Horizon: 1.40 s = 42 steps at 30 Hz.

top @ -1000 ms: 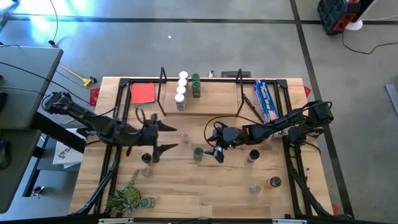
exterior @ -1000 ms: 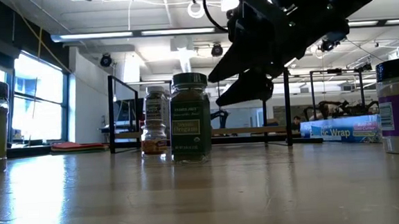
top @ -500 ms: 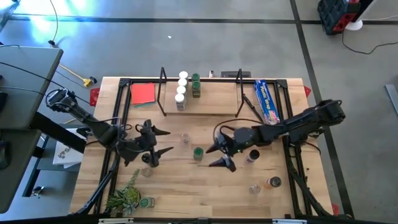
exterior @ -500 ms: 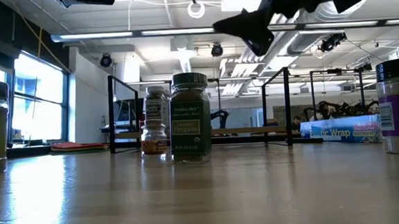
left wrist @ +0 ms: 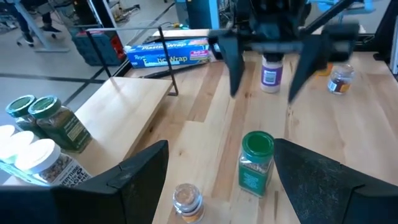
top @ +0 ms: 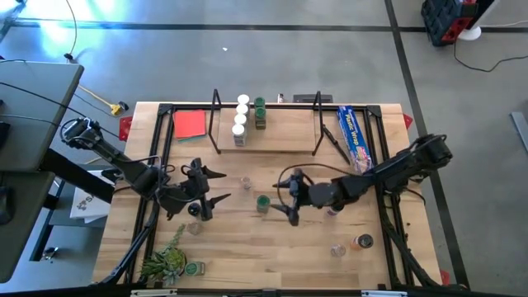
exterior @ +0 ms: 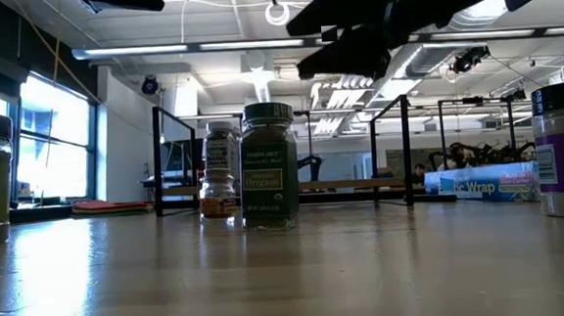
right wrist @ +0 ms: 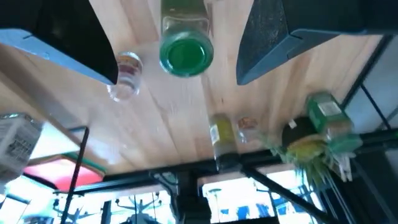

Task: Shelf spices
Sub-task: Put the top green seasoning bottle on the shelf

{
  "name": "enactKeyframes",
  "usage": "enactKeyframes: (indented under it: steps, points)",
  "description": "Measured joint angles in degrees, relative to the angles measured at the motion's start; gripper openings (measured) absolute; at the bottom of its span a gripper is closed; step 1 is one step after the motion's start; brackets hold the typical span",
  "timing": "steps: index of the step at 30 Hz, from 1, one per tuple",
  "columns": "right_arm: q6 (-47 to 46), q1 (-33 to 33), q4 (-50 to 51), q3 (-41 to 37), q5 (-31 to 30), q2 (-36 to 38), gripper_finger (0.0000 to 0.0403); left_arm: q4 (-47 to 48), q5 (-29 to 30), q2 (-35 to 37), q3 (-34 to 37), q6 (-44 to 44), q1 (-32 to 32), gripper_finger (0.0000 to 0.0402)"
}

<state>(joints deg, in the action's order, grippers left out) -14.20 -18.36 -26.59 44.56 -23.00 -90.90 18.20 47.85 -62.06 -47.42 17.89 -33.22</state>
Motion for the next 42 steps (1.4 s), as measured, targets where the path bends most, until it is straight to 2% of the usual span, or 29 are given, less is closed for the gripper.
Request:
enactKeyframes:
  steps: [3, 7, 12, 16, 25, 30, 32, 37, 42]
  points:
    - [1.1, -0.9, 0.0, 4.1, -1.1, -4.0, 0.0321, -0.1, 0.3, 0.0, 0.0, 0.0, 0.5, 0.0286]
    - [3.3, -1.8, 7.6, 10.6, -5.4, -10.0, 0.0321, -0.1, 0.3, 0.0, 0.0, 0.5, 1.0, 0.0286]
    - [1.1, -0.7, 11.2, 16.0, -2.5, -15.5, 0.0321, 0.0, -0.3, 0.0, 0.0, 1.0, 0.9, 0.0286]
    - [-0.7, -0.3, 12.9, 17.6, -2.5, -17.9, 0.0312, 0.0, -0.9, 0.0, 0.0, 1.5, 0.9, 0.0286]
    - [-3.8, -0.2, 16.3, 18.1, -4.0, -17.9, 0.0251, 0.0, -1.4, 0.0, 0.0, 2.1, 0.9, 0.0286]
    - [-3.4, -0.2, 16.4, 18.1, -4.0, -17.8, 0.0190, 0.0, -1.4, 0.0, 0.0, 2.5, 0.9, 0.0286]
    - [-2.2, 0.1, 17.1, 18.0, -3.8, -16.9, 0.0189, 0.0, -1.4, 0.0, 0.0, 2.5, 0.9, 0.0286]
    - [6.9, 5.9, 19.4, 18.1, 1.4, -10.3, 0.0189, 0.0, -1.4, 0.0, 0.0, 2.5, 0.9, 0.0286]
    - [15.5, 17.6, 21.0, 18.1, 14.8, -6.0, 0.0189, -0.5, -0.9, 0.0, 0.0, -0.1, 1.0, 0.0286]
